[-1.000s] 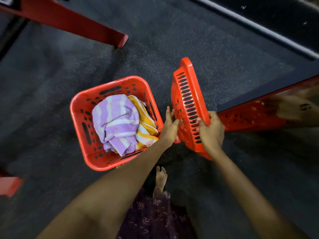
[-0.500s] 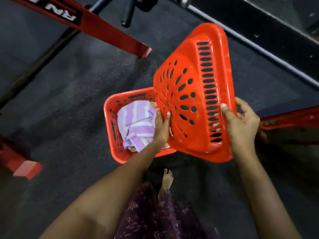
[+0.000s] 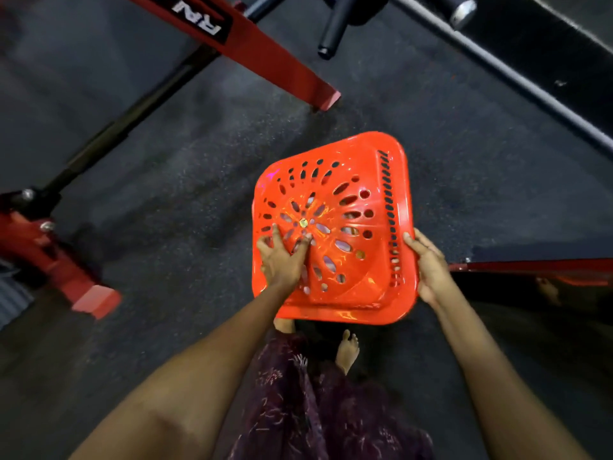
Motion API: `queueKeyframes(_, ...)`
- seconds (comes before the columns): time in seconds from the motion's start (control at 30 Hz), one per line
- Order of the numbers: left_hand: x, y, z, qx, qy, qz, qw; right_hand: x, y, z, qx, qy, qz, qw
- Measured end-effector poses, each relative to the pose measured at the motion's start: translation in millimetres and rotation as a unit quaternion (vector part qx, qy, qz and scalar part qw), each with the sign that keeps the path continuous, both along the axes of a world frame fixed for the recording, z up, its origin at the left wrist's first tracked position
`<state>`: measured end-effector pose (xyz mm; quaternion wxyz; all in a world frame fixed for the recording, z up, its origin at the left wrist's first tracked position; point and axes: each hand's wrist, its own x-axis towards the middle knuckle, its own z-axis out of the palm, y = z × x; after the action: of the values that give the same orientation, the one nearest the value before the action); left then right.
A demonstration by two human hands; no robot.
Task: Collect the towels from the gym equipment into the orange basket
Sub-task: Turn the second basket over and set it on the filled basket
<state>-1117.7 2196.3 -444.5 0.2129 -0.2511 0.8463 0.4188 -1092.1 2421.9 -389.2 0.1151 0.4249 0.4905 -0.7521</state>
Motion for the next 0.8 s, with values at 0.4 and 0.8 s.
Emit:
queueKeyframes(0.4, -5, -10, -60, -0.109, -0.071, -0.102, 0.986, -14, 17, -122, -0.037, -0.068, 0.047, 0.996)
queueKeyframes(0.8, -20, 9, -100, -0.272, -0.014, -0.156, 0.95, -44, 33, -192, 0.409, -0.126, 0.215, 0.878)
